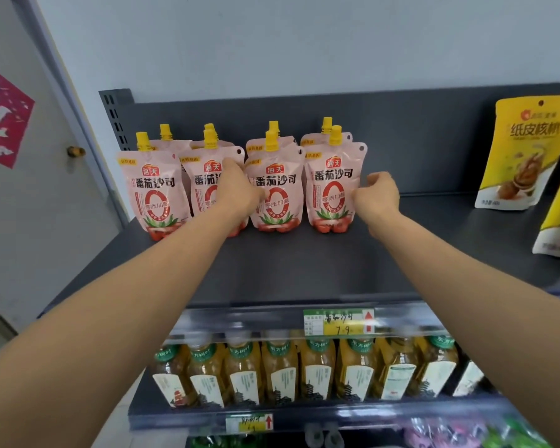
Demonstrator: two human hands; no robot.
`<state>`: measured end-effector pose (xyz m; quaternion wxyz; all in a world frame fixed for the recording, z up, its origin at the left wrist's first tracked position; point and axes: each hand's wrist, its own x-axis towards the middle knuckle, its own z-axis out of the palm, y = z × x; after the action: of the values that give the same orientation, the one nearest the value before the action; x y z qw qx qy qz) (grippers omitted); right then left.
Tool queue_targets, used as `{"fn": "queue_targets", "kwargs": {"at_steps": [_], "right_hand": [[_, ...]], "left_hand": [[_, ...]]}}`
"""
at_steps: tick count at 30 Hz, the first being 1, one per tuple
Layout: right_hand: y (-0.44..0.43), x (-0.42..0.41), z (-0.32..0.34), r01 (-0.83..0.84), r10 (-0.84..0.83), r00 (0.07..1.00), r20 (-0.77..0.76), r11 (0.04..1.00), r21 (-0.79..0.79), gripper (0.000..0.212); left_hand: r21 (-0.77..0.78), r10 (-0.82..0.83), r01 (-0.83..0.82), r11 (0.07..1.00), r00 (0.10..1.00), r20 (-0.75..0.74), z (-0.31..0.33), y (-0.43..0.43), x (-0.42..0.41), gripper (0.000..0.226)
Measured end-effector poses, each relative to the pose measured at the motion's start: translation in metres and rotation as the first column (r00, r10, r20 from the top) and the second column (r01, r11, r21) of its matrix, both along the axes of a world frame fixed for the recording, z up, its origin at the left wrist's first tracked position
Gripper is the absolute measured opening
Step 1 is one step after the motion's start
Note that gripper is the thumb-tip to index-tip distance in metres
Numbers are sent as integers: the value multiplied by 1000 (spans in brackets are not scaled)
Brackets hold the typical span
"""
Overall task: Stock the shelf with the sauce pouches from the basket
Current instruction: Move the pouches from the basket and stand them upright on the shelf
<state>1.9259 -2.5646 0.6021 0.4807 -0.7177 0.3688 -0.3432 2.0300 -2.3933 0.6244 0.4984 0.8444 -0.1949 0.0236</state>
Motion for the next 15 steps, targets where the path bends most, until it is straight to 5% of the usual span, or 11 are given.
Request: {"fn": "queue_targets", "kwargs": {"at_steps": [4, 9, 15], "right_hand": [[13, -22, 6, 11, -6, 999, 46, 992, -124, 34], [47, -73, 8, -245, 256, 967, 19, 941, -232, 18], [76, -169, -13, -649, 610, 759, -226, 737, -189, 9]], "left_hand": [[-46, 16, -19, 999, 998, -63, 2, 14, -7, 48], [-112, 28, -33, 993, 999, -45, 0, 29, -42, 44], [12, -325, 325, 946, 944, 52, -23, 44, -146, 23]]}}
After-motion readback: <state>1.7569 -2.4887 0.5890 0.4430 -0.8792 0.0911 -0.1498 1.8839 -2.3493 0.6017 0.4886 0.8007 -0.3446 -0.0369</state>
